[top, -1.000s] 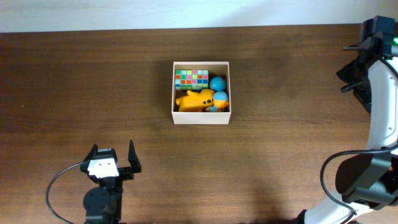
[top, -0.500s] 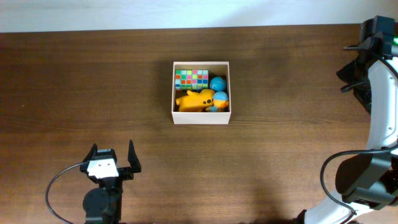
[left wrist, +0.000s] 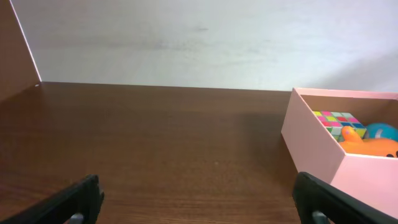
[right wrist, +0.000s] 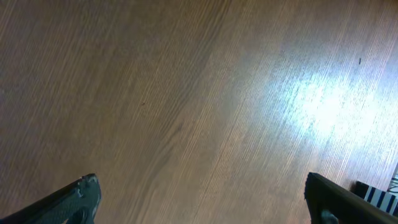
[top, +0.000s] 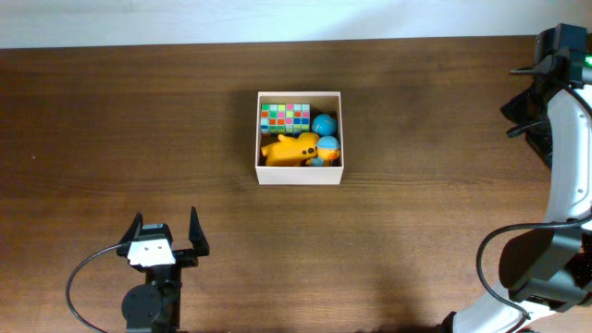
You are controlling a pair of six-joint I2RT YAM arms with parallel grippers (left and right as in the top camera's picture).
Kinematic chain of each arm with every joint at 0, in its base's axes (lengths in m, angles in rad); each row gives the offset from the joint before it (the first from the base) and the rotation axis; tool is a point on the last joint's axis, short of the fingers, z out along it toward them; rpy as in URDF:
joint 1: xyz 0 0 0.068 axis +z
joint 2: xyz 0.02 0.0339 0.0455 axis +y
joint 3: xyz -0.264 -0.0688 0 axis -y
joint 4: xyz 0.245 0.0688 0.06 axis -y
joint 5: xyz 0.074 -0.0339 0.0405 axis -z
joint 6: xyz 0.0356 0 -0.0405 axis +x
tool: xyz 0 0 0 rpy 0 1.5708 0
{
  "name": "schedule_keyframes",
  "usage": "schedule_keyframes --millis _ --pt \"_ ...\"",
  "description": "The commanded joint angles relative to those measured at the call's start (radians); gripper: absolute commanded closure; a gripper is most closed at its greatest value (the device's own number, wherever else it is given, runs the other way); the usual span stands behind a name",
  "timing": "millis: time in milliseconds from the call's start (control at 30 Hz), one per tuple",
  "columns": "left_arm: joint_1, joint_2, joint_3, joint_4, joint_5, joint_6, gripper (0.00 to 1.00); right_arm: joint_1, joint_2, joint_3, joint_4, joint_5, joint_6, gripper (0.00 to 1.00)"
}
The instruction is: Pack container
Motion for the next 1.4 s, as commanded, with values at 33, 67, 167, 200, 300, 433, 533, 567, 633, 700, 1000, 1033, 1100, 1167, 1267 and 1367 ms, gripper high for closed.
schedule_keyframes --millis 33,67,167,200,300,433,533,567,633,700,1000,1033,1100,1167,1267,1367 --pt "-0.005 -0.01 -0.005 -0.001 -0.004 0.019 0.01 -0.004 -0.01 0.0 0.0 0.005 0.009 0.01" --pt "-0.005 -0.01 -0.005 -0.001 -0.004 0.019 0.01 -0.004 -0.01 0.0 0.0 0.005 0.009 0.01" --pt "-0.005 -0.01 -0.005 -0.001 -0.004 0.019 0.01 -0.004 -0.01 0.0 0.0 0.005 0.009 0.01" --pt "-0.005 -0.01 -0.005 -0.001 -0.004 0.019 0.01 -0.004 -0.01 0.0 0.0 0.005 0.009 0.01" --pt "-0.005 -0.01 -0.005 -0.001 -0.004 0.019 0.01 -0.004 -0.009 0.0 0.0 0.005 0.009 0.01" --pt "-0.005 -0.01 -0.005 -0.001 -0.004 0.019 0.01 -0.004 -0.009 0.0 0.0 0.005 0.009 0.01" --pt "-0.005 -0.01 -0.005 -0.001 -0.004 0.019 0.01 -0.004 -0.009 0.0 0.0 0.005 0.009 0.01" --pt "-0.005 -0.01 -0.005 -0.001 -0.004 0.019 0.01 -0.002 -0.01 0.0 0.0 0.005 0.009 0.01" --pt "-0.005 -0.01 -0.005 -0.001 -0.004 0.019 0.01 0.01 -0.023 0.0 0.0 0.005 0.009 0.01" --pt "-0.005 -0.01 -0.005 -0.001 -0.004 0.019 0.01 0.026 -0.056 0.0 0.0 0.005 0.009 0.01" --pt "-0.005 -0.01 -0.005 -0.001 -0.004 0.019 0.01 0.203 -0.36 0.0 0.0 0.005 0.009 0.01" --pt "-0.005 -0.01 -0.005 -0.001 -0.004 0.019 0.01 0.233 -0.399 0.0 0.0 0.005 0.009 0.01" --pt "-0.005 -0.01 -0.005 -0.001 -0.004 0.019 0.01 0.293 -0.468 0.0 0.0 0.005 0.009 0.01" --pt "-0.005 -0.01 -0.005 -0.001 -0.004 0.019 0.01 0.35 -0.535 0.0 -0.004 0.005 0.008 0.01" --pt "-0.005 -0.01 -0.005 -0.001 -0.004 0.019 0.01 0.412 -0.643 -0.007 -0.035 0.005 0.008 0.01" --pt "-0.005 -0.01 -0.005 -0.001 -0.004 0.019 0.01 0.417 -0.74 -0.067 -0.034 0.003 0.008 0.01"
